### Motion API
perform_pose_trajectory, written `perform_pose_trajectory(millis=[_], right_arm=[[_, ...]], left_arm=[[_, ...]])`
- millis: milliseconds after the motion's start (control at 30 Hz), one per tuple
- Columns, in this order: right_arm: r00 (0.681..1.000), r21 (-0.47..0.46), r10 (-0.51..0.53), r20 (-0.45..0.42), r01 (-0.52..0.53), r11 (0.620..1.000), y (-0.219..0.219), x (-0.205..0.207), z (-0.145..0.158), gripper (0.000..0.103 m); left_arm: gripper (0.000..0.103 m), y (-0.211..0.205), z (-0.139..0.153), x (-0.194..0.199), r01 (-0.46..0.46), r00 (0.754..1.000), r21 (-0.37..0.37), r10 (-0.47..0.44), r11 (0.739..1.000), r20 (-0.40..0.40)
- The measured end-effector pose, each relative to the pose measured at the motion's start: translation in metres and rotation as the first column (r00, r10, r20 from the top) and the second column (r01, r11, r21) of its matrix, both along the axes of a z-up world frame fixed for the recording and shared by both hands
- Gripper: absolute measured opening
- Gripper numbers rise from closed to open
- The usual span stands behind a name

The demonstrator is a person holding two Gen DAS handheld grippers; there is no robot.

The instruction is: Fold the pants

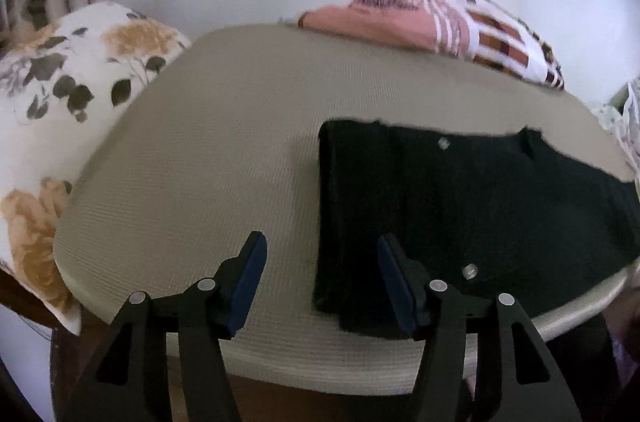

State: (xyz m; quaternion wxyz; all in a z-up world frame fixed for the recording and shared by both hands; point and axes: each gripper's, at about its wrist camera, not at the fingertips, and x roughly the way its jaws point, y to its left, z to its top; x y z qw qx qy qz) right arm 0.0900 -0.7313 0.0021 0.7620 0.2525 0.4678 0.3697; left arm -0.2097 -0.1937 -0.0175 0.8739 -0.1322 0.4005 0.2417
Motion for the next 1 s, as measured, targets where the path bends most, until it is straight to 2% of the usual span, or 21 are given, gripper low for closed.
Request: perform_pose_trajectory(millis=[67, 100, 133, 233, 367, 433, 567, 633, 700, 767, 800, 867, 1000], right_arm=[[0.979, -0.091, 0.184, 0.084, -0.176, 0.98, 0.072, 0.002, 0.007, 0.049], [0.953, -0.139, 0.277, 0.121, -0.259, 0.956, 0.108, 0.004, 0.009, 0.049], [0.912, -0.175, 0.383, 0.147, -0.357, 0.917, 0.149, 0.005, 0.008, 0.049], [0.821, -0.243, 0.546, 0.165, -0.503, 0.829, 0.23, 0.015, -0.001, 0.049], [0.749, -0.385, 0.645, 0.152, -0.556, 0.736, 0.296, 0.027, -0.029, 0.048], [0.723, -0.419, 0.68, 0.125, -0.583, 0.696, 0.316, 0.034, -0.044, 0.048], [0.699, -0.459, 0.712, 0.063, -0.613, 0.643, 0.336, 0.04, -0.072, 0.047], [0.689, -0.473, 0.724, 0.035, -0.626, 0.62, 0.339, 0.044, -0.085, 0.043], [0.683, -0.475, 0.73, 0.028, -0.633, 0.611, 0.342, 0.047, -0.09, 0.034], [0.661, -0.468, 0.749, 0.03, -0.653, 0.595, 0.347, 0.048, -0.09, 0.019], [0.651, -0.472, 0.758, 0.041, -0.656, 0.589, 0.349, 0.047, -0.089, 0.016], [0.645, -0.486, 0.763, 0.054, -0.65, 0.584, 0.353, 0.043, -0.086, 0.011], [0.666, -0.529, 0.739, 0.107, -0.591, 0.609, 0.36, 0.036, -0.084, 0.007]], left_arm=[[0.069, -0.008, 0.004, 0.002, 0.014, 1.0, -0.008, -0.014, 1.0, 0.019], [0.07, -0.012, 0.006, 0.003, 0.025, 0.999, -0.006, -0.025, 1.0, 0.025], [0.07, -0.017, 0.008, 0.004, 0.038, 0.999, 0.0, -0.038, 0.999, 0.024], [0.071, -0.027, 0.01, 0.01, 0.074, 0.997, 0.013, -0.074, 0.997, 0.011], [0.072, -0.034, 0.006, 0.02, 0.091, 0.996, 0.018, -0.091, 0.996, -0.023], [0.072, -0.034, 0.003, 0.021, 0.087, 0.996, 0.015, -0.087, 0.996, -0.027], [0.072, -0.028, -0.001, 0.023, 0.064, 0.998, -0.017, -0.064, 0.998, -0.029], [0.072, -0.024, -0.004, 0.024, 0.053, 0.998, -0.036, -0.054, 0.998, -0.031], [0.072, -0.022, -0.007, 0.023, 0.044, 0.998, -0.04, -0.045, 0.998, -0.038], [0.072, -0.021, -0.01, 0.022, 0.037, 0.998, -0.044, -0.039, 0.998, -0.046], [0.072, -0.02, -0.011, 0.022, 0.033, 0.998, -0.048, -0.036, 0.998, -0.049], [0.072, -0.017, -0.014, 0.023, 0.025, 0.998, -0.062, -0.028, 0.998, -0.054], [0.072, -0.012, -0.019, 0.024, 0.002, 0.998, -0.08, -0.006, 0.997, -0.057]])
